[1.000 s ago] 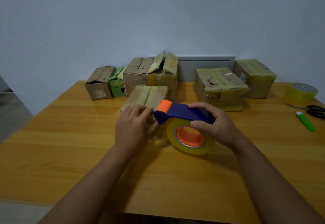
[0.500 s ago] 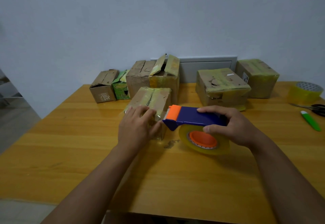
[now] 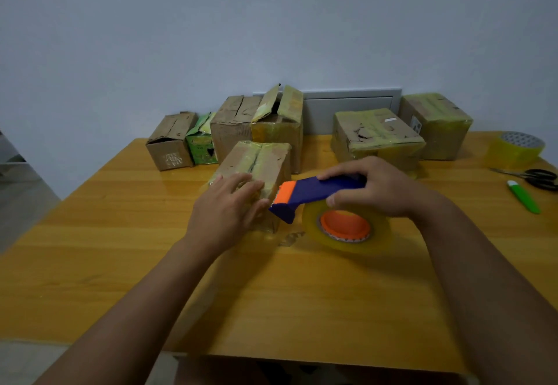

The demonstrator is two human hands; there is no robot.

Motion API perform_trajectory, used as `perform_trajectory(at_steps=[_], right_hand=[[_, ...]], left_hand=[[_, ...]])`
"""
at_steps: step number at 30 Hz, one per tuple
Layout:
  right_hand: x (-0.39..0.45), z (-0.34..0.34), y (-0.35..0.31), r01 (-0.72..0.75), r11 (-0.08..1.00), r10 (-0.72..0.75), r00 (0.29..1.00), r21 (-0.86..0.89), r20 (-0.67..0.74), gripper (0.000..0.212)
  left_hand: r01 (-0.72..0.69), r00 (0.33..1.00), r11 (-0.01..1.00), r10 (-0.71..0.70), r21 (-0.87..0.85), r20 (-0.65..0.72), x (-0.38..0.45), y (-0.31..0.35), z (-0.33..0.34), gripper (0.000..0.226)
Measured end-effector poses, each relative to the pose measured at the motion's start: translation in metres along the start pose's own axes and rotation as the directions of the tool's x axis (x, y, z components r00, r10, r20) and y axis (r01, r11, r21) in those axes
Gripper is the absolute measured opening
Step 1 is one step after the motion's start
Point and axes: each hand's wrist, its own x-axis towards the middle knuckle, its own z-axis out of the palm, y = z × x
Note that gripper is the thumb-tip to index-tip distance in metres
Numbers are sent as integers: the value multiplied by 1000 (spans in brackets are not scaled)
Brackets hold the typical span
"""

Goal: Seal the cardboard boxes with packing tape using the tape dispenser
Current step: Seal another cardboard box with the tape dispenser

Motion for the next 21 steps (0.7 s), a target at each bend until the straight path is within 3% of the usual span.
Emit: perform_trajectory(at_steps=[5, 9, 16, 21], right_hand=[[24, -14, -20, -57, 998, 58, 998, -33, 29, 23], [21, 4, -13, -86, 952, 137, 978, -295, 158, 24], [-9, 0, 16, -145, 989, 132, 956, -29, -261, 31], [1, 34, 22, -131, 987, 163, 829, 99, -535, 44]], left_hand=[[-50, 998, 999, 49, 6, 45, 4, 0, -9, 47], [-29, 996, 999, 26, 29, 85, 5, 0, -10, 48], [10, 985, 993, -30, 115, 170, 4, 13, -18, 43], [41, 966, 990, -75, 138, 249, -2, 25, -27, 55]])
